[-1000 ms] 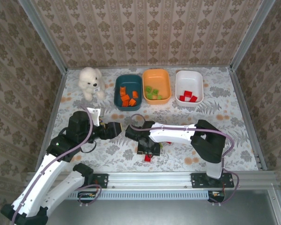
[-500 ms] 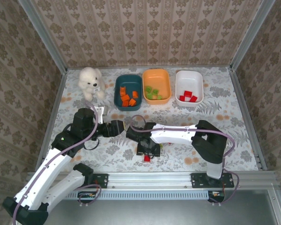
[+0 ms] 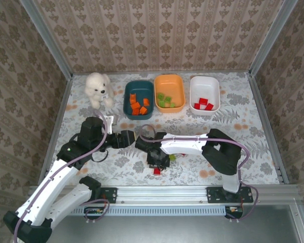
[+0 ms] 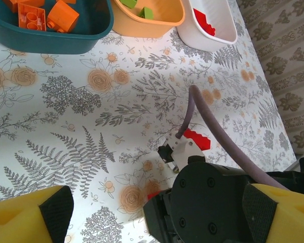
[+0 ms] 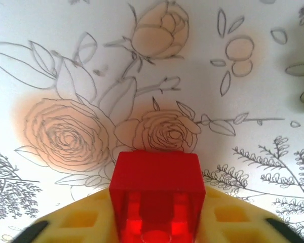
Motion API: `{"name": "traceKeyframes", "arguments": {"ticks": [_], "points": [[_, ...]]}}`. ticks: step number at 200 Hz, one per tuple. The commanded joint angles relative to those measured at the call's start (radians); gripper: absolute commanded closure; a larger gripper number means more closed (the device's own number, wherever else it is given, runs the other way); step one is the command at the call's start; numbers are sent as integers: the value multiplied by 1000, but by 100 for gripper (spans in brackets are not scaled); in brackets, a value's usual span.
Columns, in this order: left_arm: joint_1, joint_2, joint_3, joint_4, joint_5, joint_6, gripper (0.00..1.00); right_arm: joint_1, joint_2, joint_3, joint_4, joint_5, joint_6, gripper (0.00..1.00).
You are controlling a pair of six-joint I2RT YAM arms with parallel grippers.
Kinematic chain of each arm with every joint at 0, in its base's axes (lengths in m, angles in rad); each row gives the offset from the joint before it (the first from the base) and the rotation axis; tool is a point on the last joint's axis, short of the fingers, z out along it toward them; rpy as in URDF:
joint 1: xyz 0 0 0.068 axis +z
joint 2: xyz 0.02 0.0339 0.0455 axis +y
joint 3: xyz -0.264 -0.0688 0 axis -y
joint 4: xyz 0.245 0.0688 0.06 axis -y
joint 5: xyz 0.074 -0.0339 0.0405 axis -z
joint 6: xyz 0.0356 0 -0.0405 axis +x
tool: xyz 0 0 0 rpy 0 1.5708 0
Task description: Sort the legos into containers by color
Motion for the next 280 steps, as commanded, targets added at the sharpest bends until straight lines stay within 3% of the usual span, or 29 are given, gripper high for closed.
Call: {"name": "traceKeyframes", "arguments": {"ticks": [1, 37, 75, 102, 142, 173, 205, 255, 280], "points": [[-9, 5, -7, 33, 24, -4, 11, -7, -18, 44, -78, 63, -36, 78], [-10, 39, -6, 77, 25, -11, 11, -94, -144, 161, -237, 242, -167, 79], [-36, 169, 27, 169, 41, -10, 11, -397, -238, 244, -258, 323, -387, 79], [-97, 312, 93, 219, 22, 14, 11, -623, -172, 351, -192, 314, -539, 79], [-166, 470, 174, 290, -20, 4, 11, -832, 29, 530, -42, 244, -645, 78], [-190, 553, 238, 286, -36, 17, 12, -918, 249, 731, -26, 113, -716, 75], [-202, 594, 270, 268, -40, 32, 11, -972, 464, 939, -125, 28, -725, 73], [-251, 672, 330, 205, -44, 110, 12, -1014, 586, 1054, -162, -102, -718, 65], [-277, 709, 339, 173, -37, 161, 13, -1019, 595, 1070, -199, -96, -721, 49]]}}
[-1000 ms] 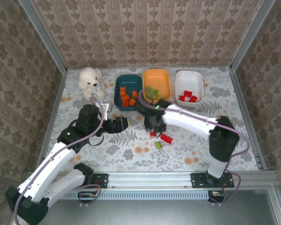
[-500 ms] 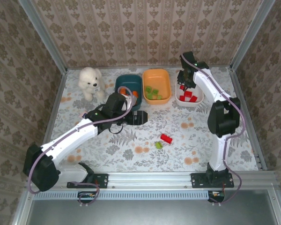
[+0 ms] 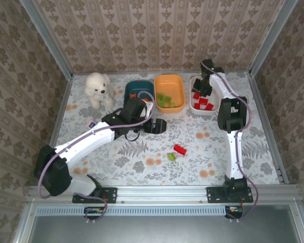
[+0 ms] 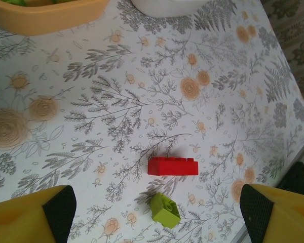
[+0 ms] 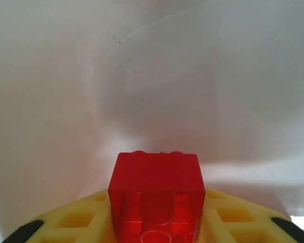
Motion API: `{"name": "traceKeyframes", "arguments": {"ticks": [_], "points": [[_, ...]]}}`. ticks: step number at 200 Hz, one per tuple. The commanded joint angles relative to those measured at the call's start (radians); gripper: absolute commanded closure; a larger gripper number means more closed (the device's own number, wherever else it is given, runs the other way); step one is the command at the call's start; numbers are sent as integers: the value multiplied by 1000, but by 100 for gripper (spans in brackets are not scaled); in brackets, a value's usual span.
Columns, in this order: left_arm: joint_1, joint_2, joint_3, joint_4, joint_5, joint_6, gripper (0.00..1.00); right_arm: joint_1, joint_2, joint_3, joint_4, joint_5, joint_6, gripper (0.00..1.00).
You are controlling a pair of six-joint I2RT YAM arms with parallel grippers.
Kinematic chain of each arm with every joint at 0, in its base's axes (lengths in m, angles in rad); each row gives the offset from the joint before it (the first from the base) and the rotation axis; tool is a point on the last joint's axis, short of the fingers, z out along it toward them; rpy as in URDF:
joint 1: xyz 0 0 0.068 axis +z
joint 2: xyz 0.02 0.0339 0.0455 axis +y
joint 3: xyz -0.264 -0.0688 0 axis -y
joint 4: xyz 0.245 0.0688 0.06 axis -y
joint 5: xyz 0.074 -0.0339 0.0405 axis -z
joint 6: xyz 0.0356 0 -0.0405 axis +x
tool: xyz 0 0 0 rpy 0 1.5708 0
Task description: Sort the legos into containers by color
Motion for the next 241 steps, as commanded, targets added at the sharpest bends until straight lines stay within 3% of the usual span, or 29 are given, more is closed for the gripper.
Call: {"name": "traceKeyframes", "arguments": {"ticks": [1, 43, 76, 105, 150, 179, 194, 218, 241], "points": [[-25, 26, 31, -62, -1, 85, 13, -1, 2, 51, -72, -46, -18, 49], [-77, 92, 59, -149, 10, 144, 13, 5, -134, 45, -64, -5, -36, 39], [-93, 141, 64, -187, -28, -46, 15, 47, -324, -33, -45, 48, -33, 39], [-99, 166, 38, -141, -10, -255, 18, 157, -605, -366, 85, 80, -10, 39], [-100, 234, 58, -208, 23, -495, 19, 350, -1079, -973, 260, 109, 109, 40], [-132, 238, 8, -93, 52, -695, 23, 485, -1404, -1277, 335, 87, 182, 38], [-156, 245, -32, -24, 59, -765, 24, 514, -1569, -1426, 384, 18, 236, 35], [-174, 269, -113, 126, 94, -871, 27, 516, -1767, -1551, 396, -60, 301, 33], [-197, 308, -110, 175, 99, -894, 28, 516, -1852, -1554, 277, -68, 291, 32]]}}
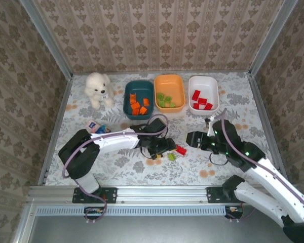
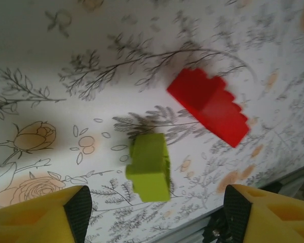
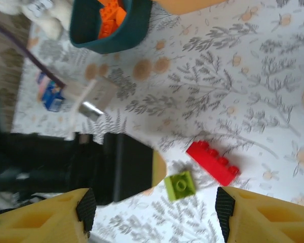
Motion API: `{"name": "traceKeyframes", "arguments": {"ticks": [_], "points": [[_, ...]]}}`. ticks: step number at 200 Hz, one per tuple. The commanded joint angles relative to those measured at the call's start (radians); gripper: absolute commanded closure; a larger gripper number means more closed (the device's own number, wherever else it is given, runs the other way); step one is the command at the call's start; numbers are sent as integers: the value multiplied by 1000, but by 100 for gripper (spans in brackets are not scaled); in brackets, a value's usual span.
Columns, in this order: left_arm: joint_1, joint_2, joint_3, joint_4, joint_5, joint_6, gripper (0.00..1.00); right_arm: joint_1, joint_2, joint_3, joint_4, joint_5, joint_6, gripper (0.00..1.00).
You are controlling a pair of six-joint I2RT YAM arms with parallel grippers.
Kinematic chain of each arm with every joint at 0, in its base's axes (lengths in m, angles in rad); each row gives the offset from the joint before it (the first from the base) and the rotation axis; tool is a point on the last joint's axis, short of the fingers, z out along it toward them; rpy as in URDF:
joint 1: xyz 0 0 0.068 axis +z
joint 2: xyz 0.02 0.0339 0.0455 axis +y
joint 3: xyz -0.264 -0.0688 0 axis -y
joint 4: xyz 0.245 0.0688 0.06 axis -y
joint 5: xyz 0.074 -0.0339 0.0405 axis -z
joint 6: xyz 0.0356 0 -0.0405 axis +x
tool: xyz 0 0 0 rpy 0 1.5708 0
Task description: Sort the legos into containers by color
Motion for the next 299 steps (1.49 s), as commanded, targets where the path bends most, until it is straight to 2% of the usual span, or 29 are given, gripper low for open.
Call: {"name": "traceKeyframes", "arguments": {"ticks": [1, 28, 51, 82, 107, 134, 165, 197, 222, 254, 299], "points": [[-18, 46, -3, 107, 30, -108, 28, 3, -58, -9, -43, -49, 43, 32], [-45, 87, 25, 82, 12, -114, 32, 2, -71, 16, -86, -57, 21, 32], [-59, 120, 33, 82, 5, -120, 45, 2, -62, 31, -80, -62, 19, 32], [-71, 136, 47, 62, -27, -119, 52, 2, -60, 40, -83, -61, 18, 32], [-71, 137, 65, 54, -34, -94, 66, 1, -66, 40, -101, -64, 13, 32], [-71, 90, 129, -92, -109, -20, 71, 2, -77, 45, -127, -47, 10, 32], [-35, 16, 186, -230, -176, 66, 75, 3, -82, 67, -155, -17, 1, 32], [70, -4, 329, -306, -204, 228, 76, 2, -67, 110, -167, 5, -10, 32], [172, 91, 495, -289, -175, 368, 76, 2, -39, 129, -169, 24, -7, 33], [261, 311, 785, -277, -177, 539, 77, 2, 8, 156, -154, 29, -4, 33], [335, 660, 1212, -246, -115, 561, 78, -1, 46, 189, -153, 43, -23, 33]]}}
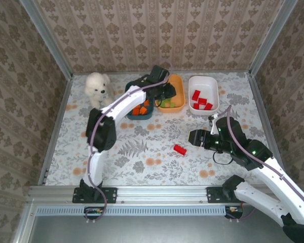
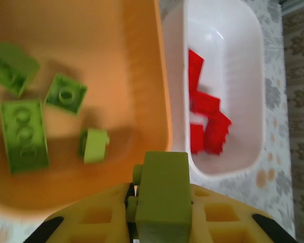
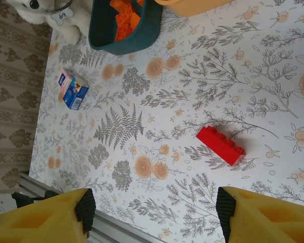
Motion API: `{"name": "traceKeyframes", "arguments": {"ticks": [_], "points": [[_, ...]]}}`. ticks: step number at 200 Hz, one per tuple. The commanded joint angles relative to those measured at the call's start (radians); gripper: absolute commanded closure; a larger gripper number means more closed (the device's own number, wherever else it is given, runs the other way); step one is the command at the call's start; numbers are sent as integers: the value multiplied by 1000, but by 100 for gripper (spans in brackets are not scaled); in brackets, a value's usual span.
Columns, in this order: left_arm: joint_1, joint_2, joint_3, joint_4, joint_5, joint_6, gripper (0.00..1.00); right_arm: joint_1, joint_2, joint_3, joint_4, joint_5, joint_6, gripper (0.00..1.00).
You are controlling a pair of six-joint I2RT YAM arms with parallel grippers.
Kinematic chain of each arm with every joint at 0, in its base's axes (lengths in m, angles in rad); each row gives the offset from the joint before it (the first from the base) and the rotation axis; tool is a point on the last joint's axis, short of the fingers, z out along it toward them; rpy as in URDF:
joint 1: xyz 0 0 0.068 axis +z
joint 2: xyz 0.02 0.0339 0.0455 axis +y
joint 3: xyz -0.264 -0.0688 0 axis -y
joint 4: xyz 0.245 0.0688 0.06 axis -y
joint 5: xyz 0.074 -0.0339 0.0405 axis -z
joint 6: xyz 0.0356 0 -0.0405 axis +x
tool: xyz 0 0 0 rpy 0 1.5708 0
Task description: Sort the legos into containers by color
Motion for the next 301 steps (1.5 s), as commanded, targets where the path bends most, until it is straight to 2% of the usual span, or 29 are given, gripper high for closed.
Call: {"name": "traceKeyframes", "arguments": {"ticks": [1, 41, 88, 156, 186, 220, 234, 244, 257, 278, 301], "points": [[26, 140, 178, -6, 43, 62, 77, -1, 7, 47, -11, 34, -31, 33], [41, 345, 416, 17, 76, 18, 77, -7, 19, 61, -28, 55, -45, 32], [35, 410, 432, 8, 93, -11, 75, -21, 23, 49, -31, 56, -35, 32], [36, 380, 390, -38, 114, -31, 55, -26, 115, 92, -117, 124, -42, 32], [43, 343, 388, -40, 122, -32, 52, -27, 152, 119, -111, 121, -59, 32], [51, 232, 378, -36, 91, -31, 48, -25, 194, 138, -111, 131, -95, 32], [56, 148, 322, -33, 66, -37, 46, -22, 235, 136, -113, 132, -135, 32], [63, 65, 222, -10, 44, -56, 45, -19, 283, 137, -120, 135, -166, 32], [75, -70, 42, 60, 25, -81, 42, -10, 365, 150, -139, 143, -207, 31], [89, -286, -253, 147, 2, -75, 36, 41, 490, 180, -137, 158, -307, 21], [98, -504, -547, 192, -1, -42, 35, 99, 618, 235, -161, 178, -453, 16]]}}
